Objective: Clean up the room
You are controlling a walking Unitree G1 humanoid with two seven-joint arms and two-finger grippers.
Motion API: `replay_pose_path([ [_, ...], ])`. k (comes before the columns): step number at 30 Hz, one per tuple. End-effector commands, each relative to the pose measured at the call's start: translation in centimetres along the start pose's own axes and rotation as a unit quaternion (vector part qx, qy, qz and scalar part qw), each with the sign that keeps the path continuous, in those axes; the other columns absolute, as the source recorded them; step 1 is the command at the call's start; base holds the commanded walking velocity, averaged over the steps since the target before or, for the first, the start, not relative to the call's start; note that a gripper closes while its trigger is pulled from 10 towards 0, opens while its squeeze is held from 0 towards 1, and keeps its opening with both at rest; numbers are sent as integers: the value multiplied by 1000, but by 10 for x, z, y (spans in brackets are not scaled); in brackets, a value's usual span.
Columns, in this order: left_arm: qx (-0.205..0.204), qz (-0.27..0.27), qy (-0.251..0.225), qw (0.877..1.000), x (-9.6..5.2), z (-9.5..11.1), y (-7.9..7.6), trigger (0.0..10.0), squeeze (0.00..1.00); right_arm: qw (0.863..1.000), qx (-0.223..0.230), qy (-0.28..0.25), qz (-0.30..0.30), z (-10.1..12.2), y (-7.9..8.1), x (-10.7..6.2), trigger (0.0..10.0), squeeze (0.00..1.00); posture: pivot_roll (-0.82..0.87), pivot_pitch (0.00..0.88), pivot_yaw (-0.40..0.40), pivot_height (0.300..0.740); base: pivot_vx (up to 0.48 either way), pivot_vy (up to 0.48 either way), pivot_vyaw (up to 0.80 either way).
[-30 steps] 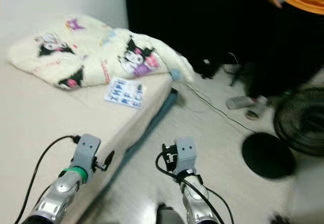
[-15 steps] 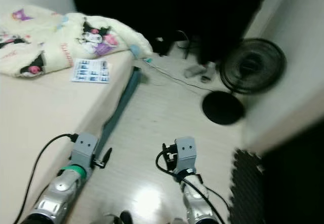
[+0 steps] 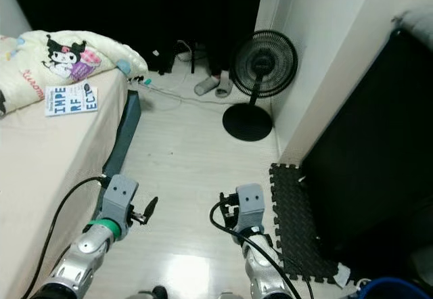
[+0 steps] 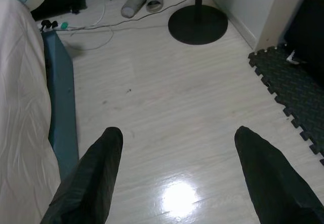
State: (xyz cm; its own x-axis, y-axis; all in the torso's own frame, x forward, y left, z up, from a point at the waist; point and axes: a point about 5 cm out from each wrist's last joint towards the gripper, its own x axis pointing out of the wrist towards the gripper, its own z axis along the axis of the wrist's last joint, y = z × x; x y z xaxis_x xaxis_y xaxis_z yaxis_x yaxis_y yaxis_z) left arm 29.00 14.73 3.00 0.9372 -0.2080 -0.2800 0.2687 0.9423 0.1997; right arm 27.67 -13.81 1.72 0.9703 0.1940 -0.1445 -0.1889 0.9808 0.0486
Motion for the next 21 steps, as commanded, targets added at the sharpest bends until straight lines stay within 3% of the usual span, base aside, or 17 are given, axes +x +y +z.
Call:
replay_pose_path([
  [1,2,2,9,1000,-2,-6,1,10000,0,1000,3,7,2,-4,2,-2,10000,0,17,76,41,731,0,0,0],
  [7,11,1,10,1000,-3,-8,2,10000,0,1000,2,9,6,-5,3,-1,10000,0,18,73,42,731,122,0,0],
  [21,19,5,18,1000,-4,-13,5,10000,0,1000,7,11,24,-7,11,-1,10000,0,22,78,43,731,470,0,0],
])
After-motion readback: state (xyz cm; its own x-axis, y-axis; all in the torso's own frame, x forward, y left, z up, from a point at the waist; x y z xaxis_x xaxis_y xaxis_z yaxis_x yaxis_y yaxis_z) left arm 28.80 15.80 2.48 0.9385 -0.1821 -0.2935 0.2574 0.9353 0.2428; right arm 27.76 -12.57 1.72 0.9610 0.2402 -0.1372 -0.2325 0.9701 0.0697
